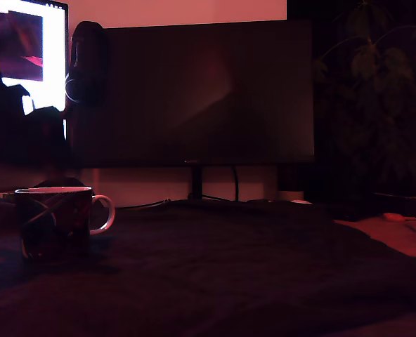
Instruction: Pick up the coffee capsules on the table and drop them inside the coffee cup
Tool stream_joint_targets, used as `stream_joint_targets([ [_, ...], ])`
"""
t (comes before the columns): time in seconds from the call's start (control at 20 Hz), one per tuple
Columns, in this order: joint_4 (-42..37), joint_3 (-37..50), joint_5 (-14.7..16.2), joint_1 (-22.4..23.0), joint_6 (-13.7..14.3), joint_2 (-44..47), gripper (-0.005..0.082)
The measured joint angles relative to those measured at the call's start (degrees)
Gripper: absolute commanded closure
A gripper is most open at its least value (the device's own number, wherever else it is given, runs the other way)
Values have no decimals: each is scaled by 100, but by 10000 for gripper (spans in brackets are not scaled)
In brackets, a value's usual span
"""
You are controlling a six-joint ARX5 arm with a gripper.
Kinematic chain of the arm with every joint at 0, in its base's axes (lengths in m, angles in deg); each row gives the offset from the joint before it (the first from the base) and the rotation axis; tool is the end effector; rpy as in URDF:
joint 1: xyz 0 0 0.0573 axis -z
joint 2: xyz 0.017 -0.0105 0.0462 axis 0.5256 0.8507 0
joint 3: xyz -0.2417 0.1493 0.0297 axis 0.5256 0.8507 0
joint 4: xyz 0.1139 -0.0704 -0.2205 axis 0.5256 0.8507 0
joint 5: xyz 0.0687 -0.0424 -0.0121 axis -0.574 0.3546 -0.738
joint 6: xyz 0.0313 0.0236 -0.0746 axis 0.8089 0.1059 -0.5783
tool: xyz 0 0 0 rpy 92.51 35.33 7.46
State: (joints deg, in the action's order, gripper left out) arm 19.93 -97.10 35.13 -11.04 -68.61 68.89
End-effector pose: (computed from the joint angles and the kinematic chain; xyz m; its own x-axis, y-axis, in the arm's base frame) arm 0.2623 -0.1044 0.1705 0.7469 -0.3584 -0.5600 0.3953 0.9166 -0.0594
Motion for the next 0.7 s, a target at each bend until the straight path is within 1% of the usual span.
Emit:
stream_joint_targets([
  [0.25,37,-264,-15,-26,-4,151,536],
  [0.5,39,-278,-17,-26,-4,151,536],
  [0.6,39,-278,-79,-26,-4,151,536],
  [0.65,39,-278,-111,-28,-4,151,530],
  [0.7,39,-278,-125,-28,-4,151,498],
])
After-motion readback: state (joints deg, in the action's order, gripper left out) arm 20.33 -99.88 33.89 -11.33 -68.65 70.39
